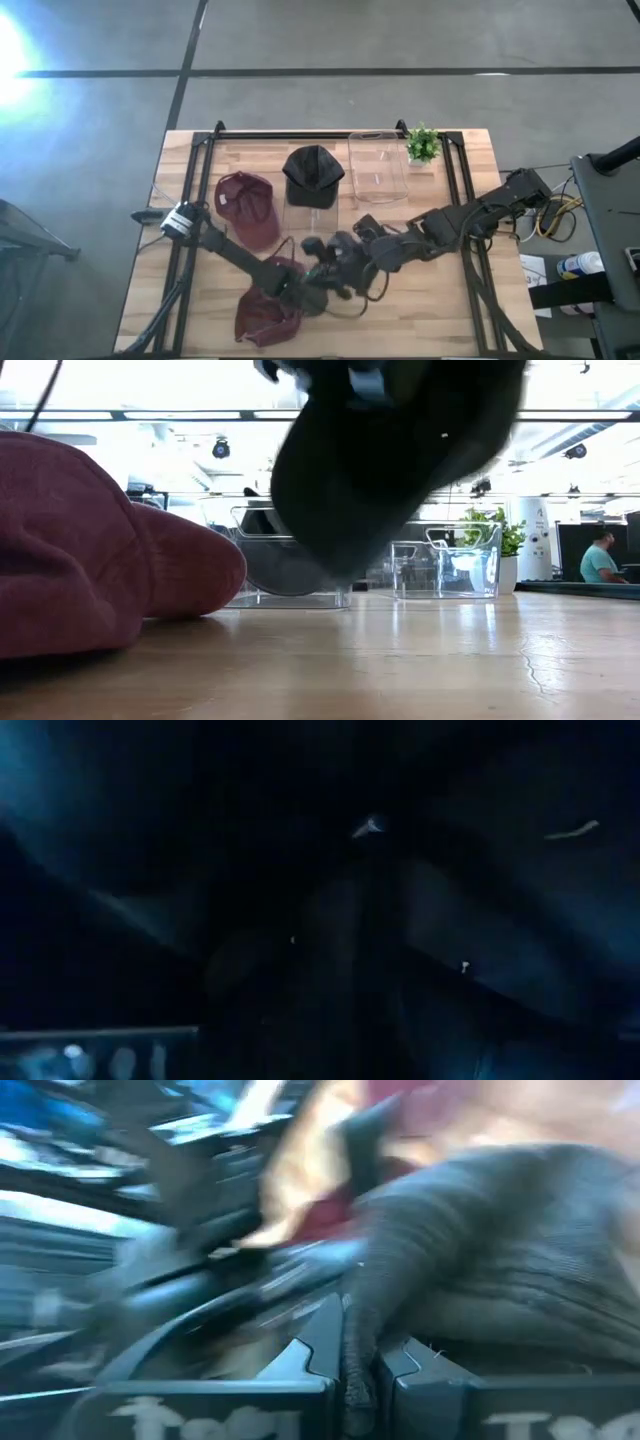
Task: Pick & Place hat
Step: Put the black cap into the left transparent bin
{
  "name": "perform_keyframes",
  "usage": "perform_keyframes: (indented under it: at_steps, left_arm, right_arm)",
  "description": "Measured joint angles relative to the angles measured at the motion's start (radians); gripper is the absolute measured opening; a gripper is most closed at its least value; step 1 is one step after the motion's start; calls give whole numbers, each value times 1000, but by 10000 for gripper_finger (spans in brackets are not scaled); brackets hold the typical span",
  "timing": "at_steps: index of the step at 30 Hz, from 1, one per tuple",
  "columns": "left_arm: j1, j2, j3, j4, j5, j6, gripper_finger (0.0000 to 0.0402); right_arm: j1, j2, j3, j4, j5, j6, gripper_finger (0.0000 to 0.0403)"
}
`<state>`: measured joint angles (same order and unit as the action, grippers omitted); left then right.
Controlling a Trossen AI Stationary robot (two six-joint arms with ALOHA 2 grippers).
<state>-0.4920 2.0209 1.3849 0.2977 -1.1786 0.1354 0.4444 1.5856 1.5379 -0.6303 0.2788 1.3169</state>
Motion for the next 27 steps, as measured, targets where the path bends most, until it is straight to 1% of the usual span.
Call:
perform_keyframes:
  at_steps: [4, 7, 10, 13, 15, 20, 24, 27]
  left_arm:
    - [33, 0, 0, 7, -12, -15, 167]
    - [35, 0, 0, 28, -21, -52, 167]
    - [25, -6, 0, 71, -69, -75, 167]
    - [-8, -10, 8, 95, -153, -77, 167]
    - [-42, -12, 19, 95, -185, -66, 167]
    - [-128, -14, 28, 89, -141, 8, 167]
    - [-185, -14, 23, 70, -140, 61, 167]
    - [-214, -14, 22, 62, -139, 76, 167]
  right_arm:
    - [22, 0, 5, 93, 4, 13, 8]
    - [26, -1, 12, 91, 9, 16, 8]
    - [28, -8, 12, 67, 11, 14, 8]
    - [30, -22, 13, -32, 14, 11, 8]
    - [31, -32, 13, -126, 40, 14, 8]
    - [31, -57, 12, -376, 114, 25, 8]
    - [30, -57, -4, -416, 130, 26, 8]
    - [32, -46, -22, -421, 94, 32, 8]
